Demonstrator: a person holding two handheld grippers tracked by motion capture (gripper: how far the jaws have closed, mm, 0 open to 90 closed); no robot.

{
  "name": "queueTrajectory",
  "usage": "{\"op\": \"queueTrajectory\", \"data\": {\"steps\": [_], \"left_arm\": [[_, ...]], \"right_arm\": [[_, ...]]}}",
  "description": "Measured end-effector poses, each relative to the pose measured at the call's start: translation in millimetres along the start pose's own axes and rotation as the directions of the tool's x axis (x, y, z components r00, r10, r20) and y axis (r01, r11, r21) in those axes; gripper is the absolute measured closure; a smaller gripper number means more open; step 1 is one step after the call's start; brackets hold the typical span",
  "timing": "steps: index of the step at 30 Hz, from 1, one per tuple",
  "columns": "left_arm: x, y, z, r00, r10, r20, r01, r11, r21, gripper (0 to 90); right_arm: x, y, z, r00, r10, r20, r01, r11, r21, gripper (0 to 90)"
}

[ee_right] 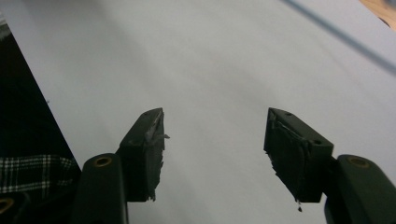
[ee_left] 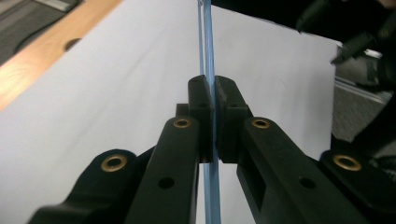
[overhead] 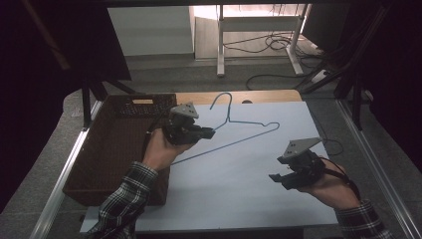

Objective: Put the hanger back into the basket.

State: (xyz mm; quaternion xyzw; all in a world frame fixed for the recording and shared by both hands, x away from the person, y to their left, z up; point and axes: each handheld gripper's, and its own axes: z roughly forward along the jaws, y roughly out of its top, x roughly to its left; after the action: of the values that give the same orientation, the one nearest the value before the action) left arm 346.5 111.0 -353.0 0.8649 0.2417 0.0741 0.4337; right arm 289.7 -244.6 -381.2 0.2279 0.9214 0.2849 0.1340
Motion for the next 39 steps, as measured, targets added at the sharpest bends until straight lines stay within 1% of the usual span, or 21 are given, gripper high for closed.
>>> {"op": "queueTrajectory", "data": {"steps": [3,4,6,8,11,14,17,21,22,26,27,28,29,31,32,33,34,35,37,38,39], "left_arm": [[4.2,-4.6,-12.1,0.9986,-0.033,-0.042,0.033,0.9993,-0.016,87.6],[6.0,-6.8,-17.6,0.9971,-0.045,-0.061,0.044,0.9988,-0.022,87.6],[8.4,-10.2,-25.5,0.995,-0.059,-0.081,0.056,0.9978,-0.036,87.6],[10.8,-14.9,-35.9,0.9904,-0.075,-0.116,0.07,0.9964,-0.048,87.6],[14.4,-22.0,-48.1,0.9819,-0.103,-0.159,0.094,0.9935,-0.064,87.6],[18.6,-30.5,-61.6,0.9687,-0.131,-0.211,0.119,0.9905,-0.069,87.6],[21.9,-38.0,-73.0,0.9564,-0.154,-0.248,0.138,0.987,-0.082,87.6],[26.6,-49.4,-90.3,0.9372,-0.183,-0.297,0.158,0.9816,-0.107,87.6],[27.6,-51.4,-93.2,0.934,-0.187,-0.304,0.161,0.9809,-0.109,87.6],[32.0,-63.3,-107.3,0.9085,-0.221,-0.355,0.187,0.974,-0.128,87.6],[32.8,-66.3,-110.4,0.8995,-0.228,-0.373,0.192,0.9726,-0.131,87.6],[33.8,-69.6,-113.4,0.8926,-0.235,-0.385,0.197,0.9709,-0.136,87.6],[34.9,-73.8,-116.9,0.8828,-0.246,-0.4,0.205,0.9682,-0.144,87.6],[36.6,-80.7,-121.9,0.8682,-0.262,-0.422,0.216,0.9642,-0.155,87.6],[37.3,-83.4,-123.7,0.8633,-0.267,-0.428,0.219,0.9628,-0.158,87.6],[38.8,-87.9,-126.8,0.8564,-0.278,-0.435,0.229,0.9596,-0.164,87.6],[39.7,-90.5,-128.7,0.8523,-0.285,-0.438,0.236,0.9577,-0.165,87.6],[40.8,-94.9,-131.4,0.8444,-0.293,-0.448,0.244,0.9556,-0.166,87.6],[42.8,-101.9,-135.5,0.8346,-0.309,-0.456,0.258,0.9508,-0.171,87.6],[43.6,-104.5,-137.0,0.8319,-0.312,-0.459,0.262,0.9499,-0.171,87.6],[44.5,-107.8,-139.0,0.8272,-0.315,-0.465,0.266,0.949,-0.169,87.5]], "right_arm": [[1.7,-3.5,4.7,1.0,0.009,0.005,-0.008,1.0,-0.027,34.1],[2.2,-4.7,6.3,0.9999,0.013,0.003,-0.012,0.999,-0.034,33.3],[3.2,-7.1,9.6,0.9997,0.024,0.002,-0.024,0.999,-0.048,31.3],[3.9,-10.3,13.9,0.999,0.044,-0.008,-0.045,0.997,-0.064,29.1],[5.2,-15.4,19.8,0.998,0.063,-0.01,-0.063,0.995,-0.075,26.6],[6.6,-20.4,24.6,0.9966,0.081,-0.013,-0.082,0.993,-0.081,25.6],[7.6,-25.6,29.7,0.9954,0.094,-0.018,-0.095,0.992,-0.08,25.3],[8.1,-32.3,35.3,0.994,0.108,-0.016,-0.109,0.991,-0.077,25.4],[8.4,-33.6,36.3,0.9933,0.114,-0.015,-0.115,0.99,-0.076,25.4],[8.0,-38.2,38.7,0.9917,0.128,-0.014,-0.129,0.989,-0.077,25.4],[7.6,-39.3,39.3,0.9915,0.129,-0.013,-0.13,0.989,-0.075,25.4],[7.6,-40.3,40.1,0.9908,0.135,-0.013,-0.136,0.988,-0.073,25.4],[7.7,-41.3,40.8,0.99,0.14,-0.013,-0.141,0.988,-0.069,25.4],[7.8,-43.4,42.9,0.9894,0.145,-0.015,-0.145,0.987,-0.062,25.4],[8.1,-44.2,43.8,0.989,0.147,-0.013,-0.148,0.987,-0.059,25.4],[8.2,-44.7,44.7,0.989,0.147,-0.014,-0.148,0.987,-0.059,25.4],[8.1,-45.4,45.6,0.9892,0.146,-0.013,-0.146,0.988,-0.057,25.4],[8.1,-45.8,46.1,0.989,0.147,-0.014,-0.148,0.987,-0.056,25.4],[8.3,-46.5,46.9,0.9886,0.15,-0.015,-0.15,0.987,-0.053,25.4],[8.1,-46.6,47.3,0.9886,0.15,-0.015,-0.15,0.987,-0.054,25.4],[8.0,-46.7,47.6,0.9884,0.151,-0.016,-0.152,0.987,-0.053,25.4]]}}
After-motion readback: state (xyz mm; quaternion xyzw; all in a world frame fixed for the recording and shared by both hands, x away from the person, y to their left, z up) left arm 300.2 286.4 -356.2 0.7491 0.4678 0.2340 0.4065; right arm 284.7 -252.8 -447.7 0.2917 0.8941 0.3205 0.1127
